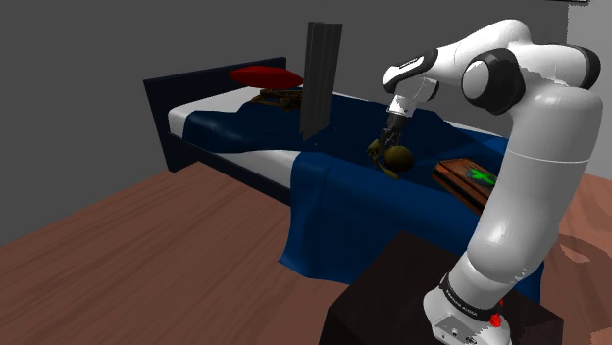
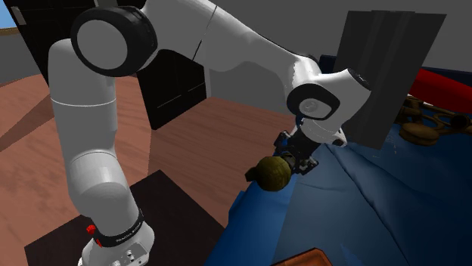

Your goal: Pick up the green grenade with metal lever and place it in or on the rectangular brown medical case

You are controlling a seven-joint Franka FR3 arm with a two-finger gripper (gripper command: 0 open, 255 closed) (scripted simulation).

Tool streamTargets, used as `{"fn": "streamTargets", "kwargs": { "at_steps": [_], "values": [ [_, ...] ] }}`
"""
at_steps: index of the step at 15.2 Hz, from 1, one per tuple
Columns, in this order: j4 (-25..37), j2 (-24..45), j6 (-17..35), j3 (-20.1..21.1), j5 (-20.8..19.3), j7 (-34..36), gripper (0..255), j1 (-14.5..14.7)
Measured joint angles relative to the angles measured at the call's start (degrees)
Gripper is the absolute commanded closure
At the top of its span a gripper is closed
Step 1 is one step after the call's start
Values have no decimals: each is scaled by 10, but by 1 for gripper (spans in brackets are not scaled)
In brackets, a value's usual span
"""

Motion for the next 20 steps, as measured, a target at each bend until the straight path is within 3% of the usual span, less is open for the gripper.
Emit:
{"fn": "streamTargets", "kwargs": {
  "at_steps": [20],
  "values": [
    [103, -44, -133, -7, -27, 45, 255, 1]
  ]
}}
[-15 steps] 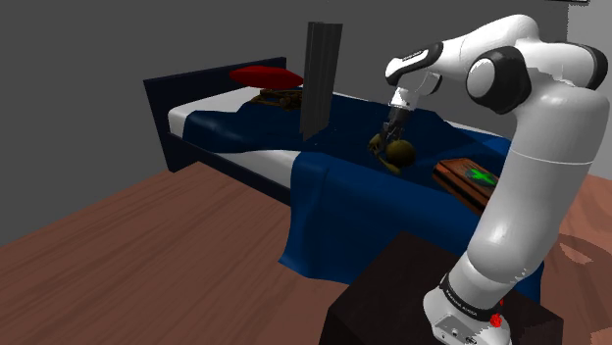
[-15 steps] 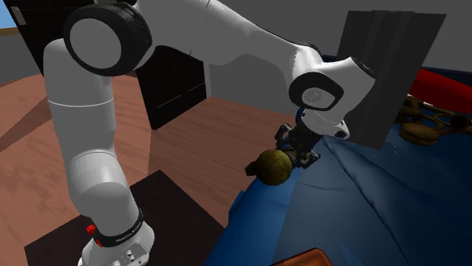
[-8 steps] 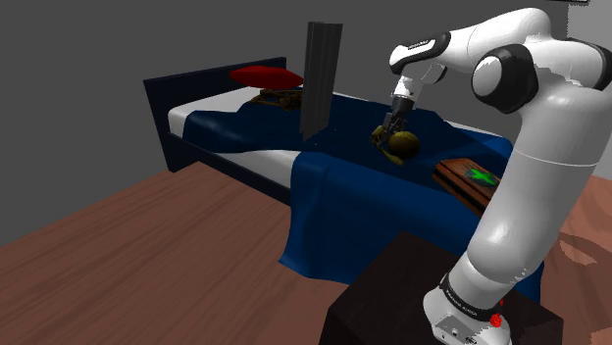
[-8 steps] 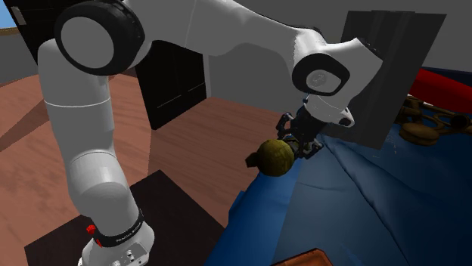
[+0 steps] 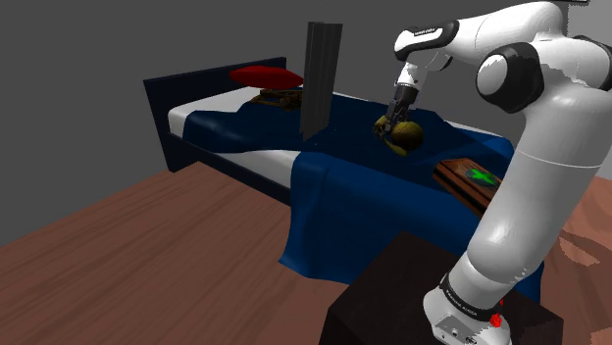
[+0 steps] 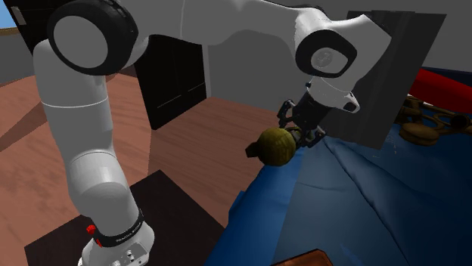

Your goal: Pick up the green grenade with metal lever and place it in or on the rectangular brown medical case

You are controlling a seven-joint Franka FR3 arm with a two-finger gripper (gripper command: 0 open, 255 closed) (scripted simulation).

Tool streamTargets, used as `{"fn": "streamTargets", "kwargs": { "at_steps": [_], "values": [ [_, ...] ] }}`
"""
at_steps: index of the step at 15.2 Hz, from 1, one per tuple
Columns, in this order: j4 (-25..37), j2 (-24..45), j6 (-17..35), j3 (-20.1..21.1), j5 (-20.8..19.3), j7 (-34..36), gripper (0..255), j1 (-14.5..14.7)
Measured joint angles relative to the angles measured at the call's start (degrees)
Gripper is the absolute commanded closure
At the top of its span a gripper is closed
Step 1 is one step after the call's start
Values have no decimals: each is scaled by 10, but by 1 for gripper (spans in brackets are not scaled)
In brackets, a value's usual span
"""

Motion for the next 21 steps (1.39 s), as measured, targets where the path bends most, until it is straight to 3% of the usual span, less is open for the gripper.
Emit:
{"fn": "streamTargets", "kwargs": {
  "at_steps": [8, 21],
  "values": [
    [-22, -32, -19, -33, -37, -61, 255, -35],
    [-2, -16, -56, -112, -84, -233, 255, -135]
  ]
}}
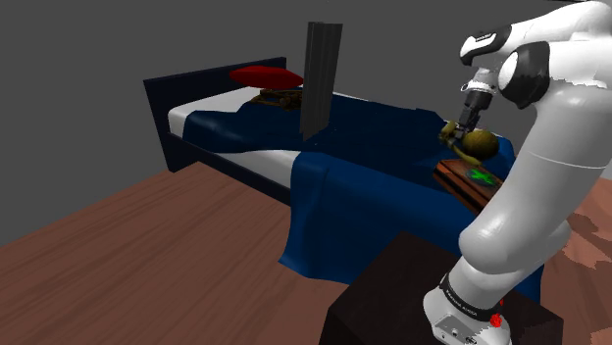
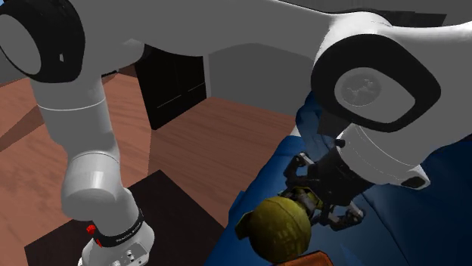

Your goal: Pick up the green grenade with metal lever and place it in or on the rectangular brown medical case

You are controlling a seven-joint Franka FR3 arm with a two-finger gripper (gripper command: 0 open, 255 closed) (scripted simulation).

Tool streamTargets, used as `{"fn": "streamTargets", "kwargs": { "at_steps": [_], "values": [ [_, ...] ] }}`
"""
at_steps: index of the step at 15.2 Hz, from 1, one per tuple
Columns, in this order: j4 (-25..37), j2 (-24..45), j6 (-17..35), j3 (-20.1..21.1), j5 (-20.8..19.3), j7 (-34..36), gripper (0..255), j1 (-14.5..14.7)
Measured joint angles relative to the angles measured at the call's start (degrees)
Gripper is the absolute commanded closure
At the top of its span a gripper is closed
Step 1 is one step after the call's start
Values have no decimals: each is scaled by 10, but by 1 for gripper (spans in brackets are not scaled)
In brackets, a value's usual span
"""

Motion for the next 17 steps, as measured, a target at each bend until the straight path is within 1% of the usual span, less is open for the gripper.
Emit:
{"fn": "streamTargets", "kwargs": {
  "at_steps": [6, 8, 11, 17],
  "values": [
    [51, 54, -21, -32, 4, -98, 255, -66],
    [76, 78, -31, -40, 9, -132, 255, -93],
    [70, 88, -18, -42, 11, -148, 255, -103],
    [31, 95, 25, -40, 15, -154, 255, -103]
  ]
}}
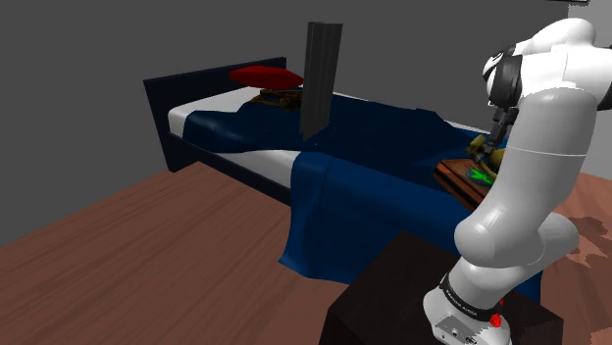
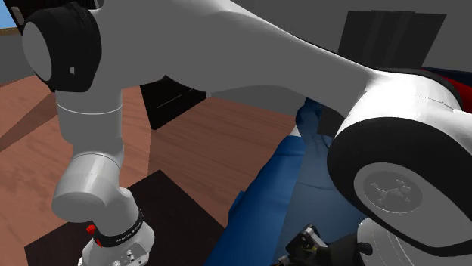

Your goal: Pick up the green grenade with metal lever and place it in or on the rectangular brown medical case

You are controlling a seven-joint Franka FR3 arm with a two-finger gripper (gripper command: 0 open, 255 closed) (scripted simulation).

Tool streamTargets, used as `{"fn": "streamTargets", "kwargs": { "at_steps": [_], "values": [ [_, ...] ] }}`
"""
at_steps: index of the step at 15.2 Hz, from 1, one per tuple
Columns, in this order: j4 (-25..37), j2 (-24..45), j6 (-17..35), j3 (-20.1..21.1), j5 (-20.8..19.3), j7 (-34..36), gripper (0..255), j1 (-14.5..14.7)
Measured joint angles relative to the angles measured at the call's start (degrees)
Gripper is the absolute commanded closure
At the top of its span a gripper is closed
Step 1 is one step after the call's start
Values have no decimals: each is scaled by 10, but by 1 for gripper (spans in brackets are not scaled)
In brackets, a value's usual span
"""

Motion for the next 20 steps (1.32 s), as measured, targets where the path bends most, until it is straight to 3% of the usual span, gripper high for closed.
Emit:
{"fn": "streamTargets", "kwargs": {
  "at_steps": [6, 12, 13, 20],
  "values": [
    [-36, 6, 37, 5, 17, -4, 255, 4],
    [-40, 11, 48, 2, 9, -6, 255, 3],
    [-40, 11, 48, 2, 9, -6, 0, 3],
    [-28, 14, 38, 2, 10, -6, 0, 0]
  ]
}}
